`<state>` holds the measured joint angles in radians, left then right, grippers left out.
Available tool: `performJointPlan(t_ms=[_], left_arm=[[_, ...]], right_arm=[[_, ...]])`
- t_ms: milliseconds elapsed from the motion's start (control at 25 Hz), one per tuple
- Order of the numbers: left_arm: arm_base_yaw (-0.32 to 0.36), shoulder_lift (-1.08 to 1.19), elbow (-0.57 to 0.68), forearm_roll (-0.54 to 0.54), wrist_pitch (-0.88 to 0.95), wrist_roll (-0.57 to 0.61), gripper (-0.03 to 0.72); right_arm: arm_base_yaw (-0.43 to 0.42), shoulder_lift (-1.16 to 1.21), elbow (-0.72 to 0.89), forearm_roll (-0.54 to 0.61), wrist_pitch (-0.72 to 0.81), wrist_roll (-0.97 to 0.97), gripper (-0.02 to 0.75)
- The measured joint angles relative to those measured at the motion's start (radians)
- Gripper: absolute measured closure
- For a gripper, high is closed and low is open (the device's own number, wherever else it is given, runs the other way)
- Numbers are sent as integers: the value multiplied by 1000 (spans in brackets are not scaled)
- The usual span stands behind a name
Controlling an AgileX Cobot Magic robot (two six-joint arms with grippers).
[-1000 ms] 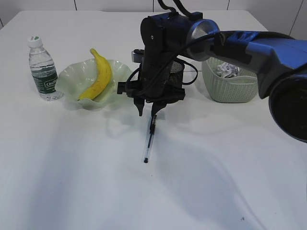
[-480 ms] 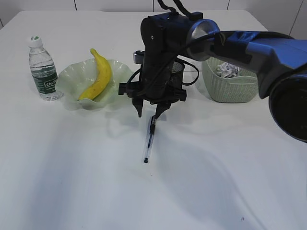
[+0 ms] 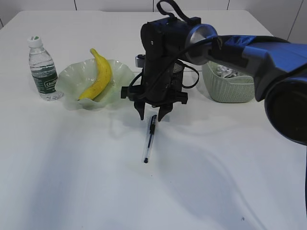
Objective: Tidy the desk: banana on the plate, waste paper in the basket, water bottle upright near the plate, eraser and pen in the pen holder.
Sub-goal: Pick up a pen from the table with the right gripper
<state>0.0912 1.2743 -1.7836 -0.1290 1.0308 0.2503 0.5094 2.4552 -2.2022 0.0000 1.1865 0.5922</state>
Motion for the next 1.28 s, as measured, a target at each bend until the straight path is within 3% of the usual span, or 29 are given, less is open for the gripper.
performJointPlan(t_ms=[1280], left_arm=[[0, 0, 0, 0, 8, 0, 428]], right_arm=[[-14, 39, 0, 0, 13, 0, 379]])
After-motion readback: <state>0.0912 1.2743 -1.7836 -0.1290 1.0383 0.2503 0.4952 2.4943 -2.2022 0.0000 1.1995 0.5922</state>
